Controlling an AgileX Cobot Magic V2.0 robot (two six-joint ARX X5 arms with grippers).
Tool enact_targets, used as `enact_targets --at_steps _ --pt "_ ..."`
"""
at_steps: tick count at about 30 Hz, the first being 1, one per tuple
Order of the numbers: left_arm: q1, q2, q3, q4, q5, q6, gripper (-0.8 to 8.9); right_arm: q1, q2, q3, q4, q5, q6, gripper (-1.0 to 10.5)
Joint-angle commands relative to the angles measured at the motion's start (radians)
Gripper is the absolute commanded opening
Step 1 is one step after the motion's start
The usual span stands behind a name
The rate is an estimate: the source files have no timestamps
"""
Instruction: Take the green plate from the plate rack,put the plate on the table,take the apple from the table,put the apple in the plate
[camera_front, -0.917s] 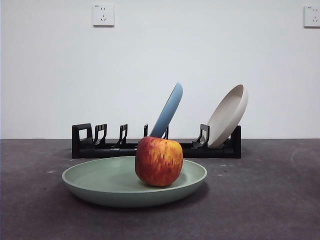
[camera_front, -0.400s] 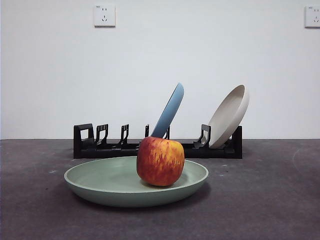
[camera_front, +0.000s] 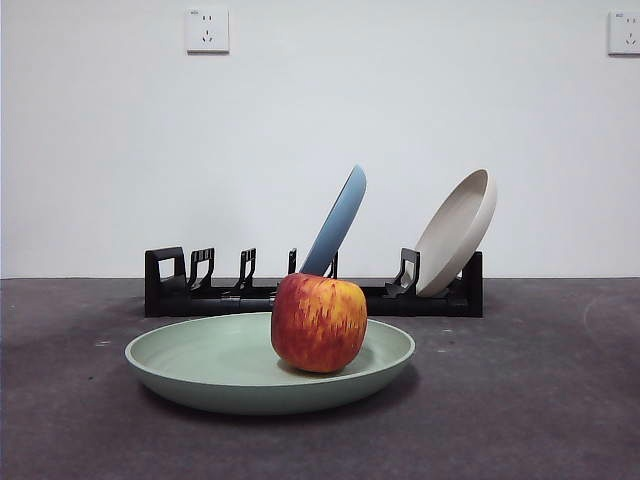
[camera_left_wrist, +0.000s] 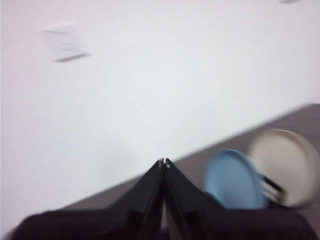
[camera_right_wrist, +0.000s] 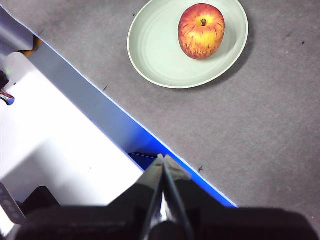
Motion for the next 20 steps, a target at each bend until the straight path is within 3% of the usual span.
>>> enact_targets --at_steps 1,9,16,20 --pt "0.082 -0.082 -0.137 0.123 0.004 0.01 -0.03 0.002 -0.001 -0.004 0.002 0.002 0.009 0.0" --pt "0.198 -0.318 -0.593 0.416 -0.003 -0.026 -0.03 0.002 -0.001 -0.004 0.002 0.002 0.009 0.0" --pt "0.257 -0.495 -0.867 0.426 -0.031 -0.1 -0.03 0.002 -0.001 -0.004 0.002 0.002 0.009 0.0" --pt "0.277 -0.575 -0.98 0.426 -0.032 -0.101 -0.03 0.002 -0.001 -0.004 0.002 0.002 0.009 0.0"
